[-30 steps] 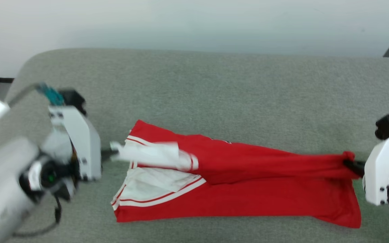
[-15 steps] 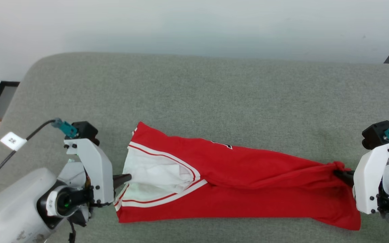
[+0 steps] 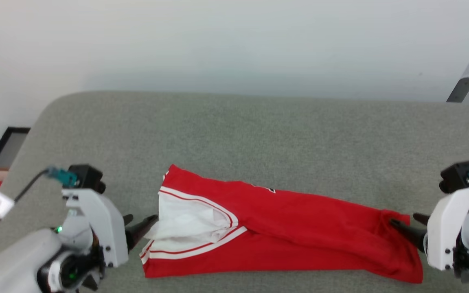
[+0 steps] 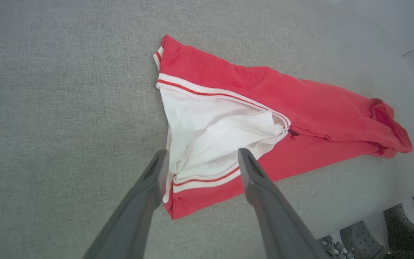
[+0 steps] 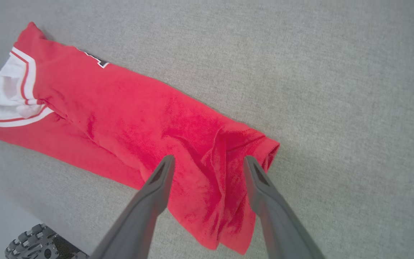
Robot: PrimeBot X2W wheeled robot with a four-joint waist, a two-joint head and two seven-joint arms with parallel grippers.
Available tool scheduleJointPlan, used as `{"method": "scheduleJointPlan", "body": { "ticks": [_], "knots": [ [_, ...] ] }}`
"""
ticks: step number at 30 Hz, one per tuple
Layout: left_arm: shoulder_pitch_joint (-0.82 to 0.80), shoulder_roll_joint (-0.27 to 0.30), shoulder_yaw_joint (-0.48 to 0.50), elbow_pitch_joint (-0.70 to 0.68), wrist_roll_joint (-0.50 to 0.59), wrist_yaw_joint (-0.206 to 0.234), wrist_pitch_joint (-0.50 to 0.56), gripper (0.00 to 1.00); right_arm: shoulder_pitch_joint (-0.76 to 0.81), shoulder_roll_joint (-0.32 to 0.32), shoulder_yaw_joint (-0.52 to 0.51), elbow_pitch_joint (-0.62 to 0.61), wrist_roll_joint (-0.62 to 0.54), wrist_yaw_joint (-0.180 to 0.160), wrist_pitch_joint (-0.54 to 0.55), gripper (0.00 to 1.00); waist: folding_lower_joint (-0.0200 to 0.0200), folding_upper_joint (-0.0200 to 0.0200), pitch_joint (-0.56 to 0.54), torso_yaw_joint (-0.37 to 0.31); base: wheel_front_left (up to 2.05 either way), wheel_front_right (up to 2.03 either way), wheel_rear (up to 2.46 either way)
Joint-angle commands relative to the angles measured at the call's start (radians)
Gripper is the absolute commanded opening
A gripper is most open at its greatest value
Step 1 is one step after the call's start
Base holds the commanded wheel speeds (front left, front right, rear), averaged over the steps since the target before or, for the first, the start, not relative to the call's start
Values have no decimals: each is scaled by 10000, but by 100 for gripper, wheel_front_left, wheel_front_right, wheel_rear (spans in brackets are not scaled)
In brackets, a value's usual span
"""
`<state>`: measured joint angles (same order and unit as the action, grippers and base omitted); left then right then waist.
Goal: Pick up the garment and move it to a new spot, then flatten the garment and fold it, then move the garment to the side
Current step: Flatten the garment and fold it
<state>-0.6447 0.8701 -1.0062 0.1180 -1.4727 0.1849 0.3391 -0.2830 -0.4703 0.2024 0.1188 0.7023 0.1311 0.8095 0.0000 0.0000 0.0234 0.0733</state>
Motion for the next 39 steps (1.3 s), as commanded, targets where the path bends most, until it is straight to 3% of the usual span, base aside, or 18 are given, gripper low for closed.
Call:
{"method": "scheduleJointPlan", "body": {
  "ticks": [1,13,16,20,26,34,39],
  "knots": [
    [329,60,37,-103,208,-79,-448,100,313,27,-130,-70,-80,-8,-22,100,0,0,-267,-47,0,0,0],
    [2266,384,777,-297,1351,-1,-5113,100,1618,392,-1541,-461,-271,-8,89,100,0,0,-520,-39,0,0,0],
    [2763,361,996,-148,1567,69,-5776,100,1700,529,-1836,-472,-423,-8,197,100,0,0,-515,28,0,0,0],
    [3379,177,1556,25,2099,167,-6023,100,1639,670,-2226,-398,-609,-8,447,100,0,0,-501,208,0,0,0],
    [4528,-654,3662,-111,3688,213,-6021,100,1329,983,-2899,-88,-981,-8,1188,100,0,0,-473,543,0,0,0],
    [5864,-1900,5781,-181,5551,-263,-6027,100,769,1260,-3451,660,-1719,-7,2108,100,0,0,-284,1048,0,0,0],
    [6275,-2541,6524,-70,6018,-606,-6027,100,547,1369,-3664,1089,-2085,-7,2385,100,0,0,-136,1319,0,0,0]
  ]
}}
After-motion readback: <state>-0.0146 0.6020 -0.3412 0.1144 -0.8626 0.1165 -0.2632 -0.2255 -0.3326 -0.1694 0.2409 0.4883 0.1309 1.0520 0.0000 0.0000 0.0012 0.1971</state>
